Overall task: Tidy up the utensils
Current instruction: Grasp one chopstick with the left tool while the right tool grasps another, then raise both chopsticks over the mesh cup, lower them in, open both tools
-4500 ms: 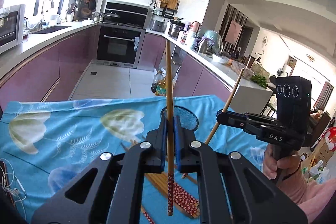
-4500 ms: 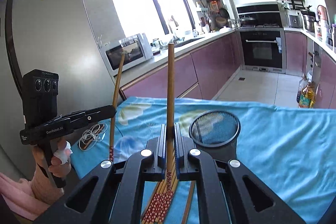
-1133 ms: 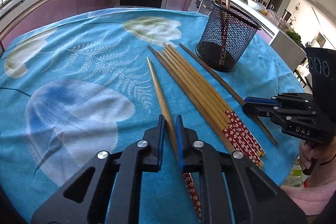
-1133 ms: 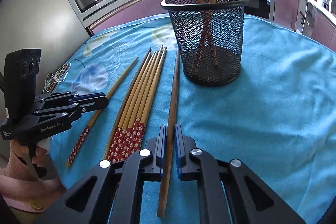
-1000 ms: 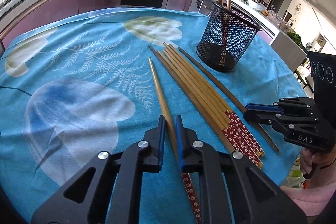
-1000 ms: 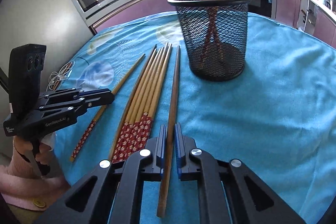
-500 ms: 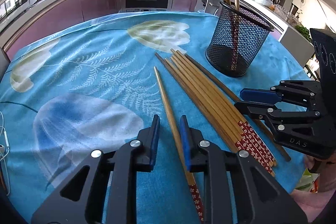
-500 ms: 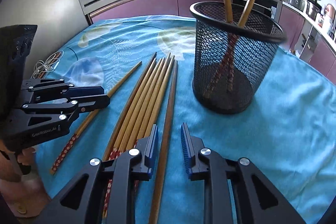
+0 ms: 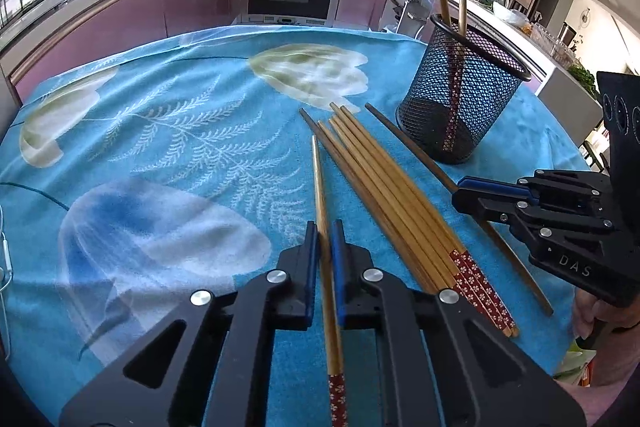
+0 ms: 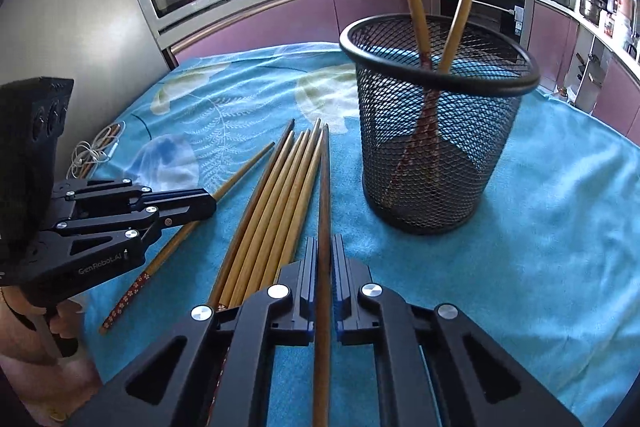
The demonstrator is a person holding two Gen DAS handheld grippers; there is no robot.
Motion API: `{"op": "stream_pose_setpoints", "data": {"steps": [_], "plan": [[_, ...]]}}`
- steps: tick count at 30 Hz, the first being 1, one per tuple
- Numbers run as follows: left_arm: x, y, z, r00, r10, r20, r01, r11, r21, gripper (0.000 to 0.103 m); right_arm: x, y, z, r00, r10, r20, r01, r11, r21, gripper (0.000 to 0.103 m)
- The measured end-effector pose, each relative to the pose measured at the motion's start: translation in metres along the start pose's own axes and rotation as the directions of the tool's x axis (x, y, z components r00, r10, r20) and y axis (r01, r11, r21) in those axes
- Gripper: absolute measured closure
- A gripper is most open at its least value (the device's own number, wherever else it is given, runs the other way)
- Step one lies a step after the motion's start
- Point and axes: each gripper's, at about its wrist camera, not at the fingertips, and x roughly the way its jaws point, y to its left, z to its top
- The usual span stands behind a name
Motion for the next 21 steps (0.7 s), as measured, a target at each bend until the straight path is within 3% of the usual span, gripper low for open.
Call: {"op": "stream_pose_setpoints", "data": {"steps": [12, 21], "plan": [[-0.042, -0.002, 0.005, 0.991, -0.113, 0.071, 0.114, 0.993, -0.009, 0.096, -0.045, 0.01, 0.002, 0.989, 0.09, 0.115, -0.088, 0.996, -0.023, 0.097], [-0.084, -0.01, 0.016, 0.963, -0.227, 0.142, 0.227, 0.974, 0.014, 0.096, -0.079, -0.001, 0.007, 0.973, 0.107, 0.205, -0.11, 0.994, 0.001, 0.097]]}}
